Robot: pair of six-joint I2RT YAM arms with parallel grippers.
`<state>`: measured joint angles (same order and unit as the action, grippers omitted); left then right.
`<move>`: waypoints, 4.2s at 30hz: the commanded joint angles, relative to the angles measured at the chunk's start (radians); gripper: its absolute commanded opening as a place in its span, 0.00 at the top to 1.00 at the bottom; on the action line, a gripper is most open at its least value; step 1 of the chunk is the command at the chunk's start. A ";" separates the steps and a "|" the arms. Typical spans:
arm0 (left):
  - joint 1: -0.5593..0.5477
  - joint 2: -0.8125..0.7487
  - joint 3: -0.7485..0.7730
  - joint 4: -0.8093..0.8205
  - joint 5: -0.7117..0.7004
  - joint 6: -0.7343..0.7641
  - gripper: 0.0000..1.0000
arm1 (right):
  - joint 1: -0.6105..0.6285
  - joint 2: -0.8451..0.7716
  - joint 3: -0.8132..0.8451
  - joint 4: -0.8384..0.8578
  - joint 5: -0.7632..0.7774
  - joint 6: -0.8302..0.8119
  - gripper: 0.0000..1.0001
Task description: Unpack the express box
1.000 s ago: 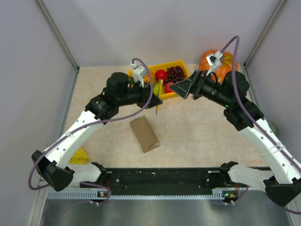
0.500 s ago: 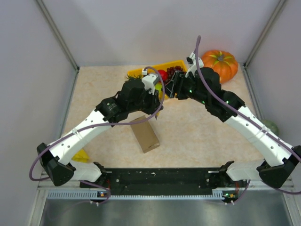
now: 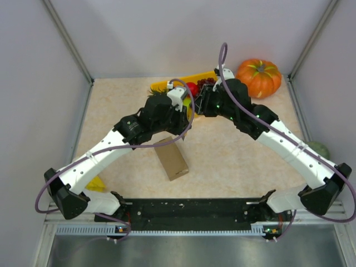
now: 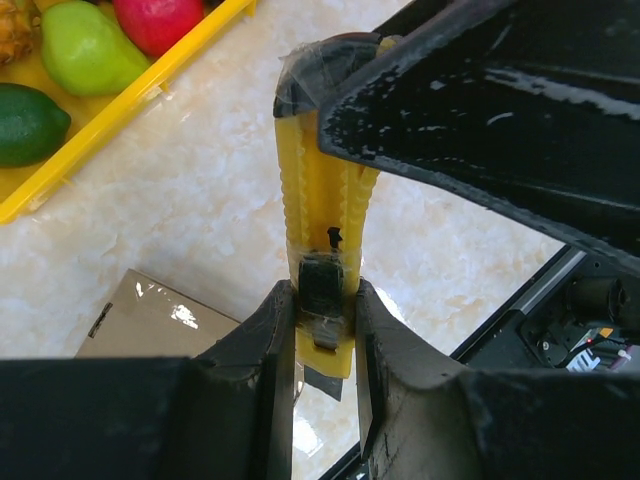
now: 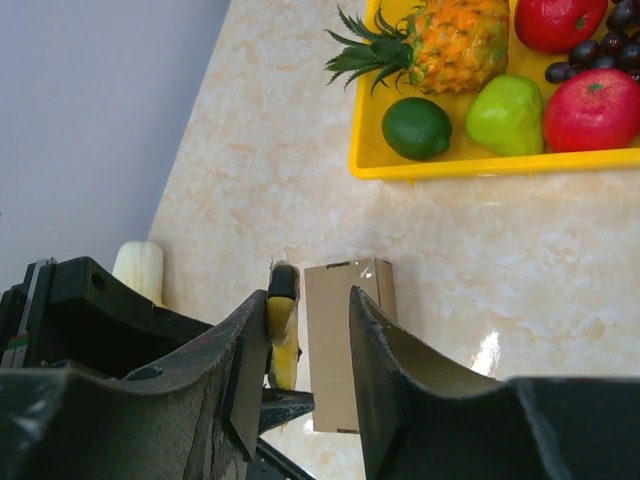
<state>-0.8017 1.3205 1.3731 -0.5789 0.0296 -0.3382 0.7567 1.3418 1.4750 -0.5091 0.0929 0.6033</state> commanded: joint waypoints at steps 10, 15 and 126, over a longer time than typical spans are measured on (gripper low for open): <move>-0.007 -0.010 0.047 0.073 0.015 0.001 1.00 | 0.009 0.040 0.044 0.087 -0.031 0.065 1.00; -0.007 -0.038 0.072 0.089 0.069 -0.030 0.62 | 0.009 0.014 0.064 0.086 -0.042 0.090 1.00; 0.254 -0.162 -0.035 0.467 0.955 -0.329 1.00 | -0.051 -0.253 0.024 0.096 -0.797 0.027 0.83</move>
<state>-0.5571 1.1568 1.2942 -0.0681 1.0687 -0.7277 0.7017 1.1130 1.4918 -0.4576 -0.6292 0.6395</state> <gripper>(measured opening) 0.039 0.265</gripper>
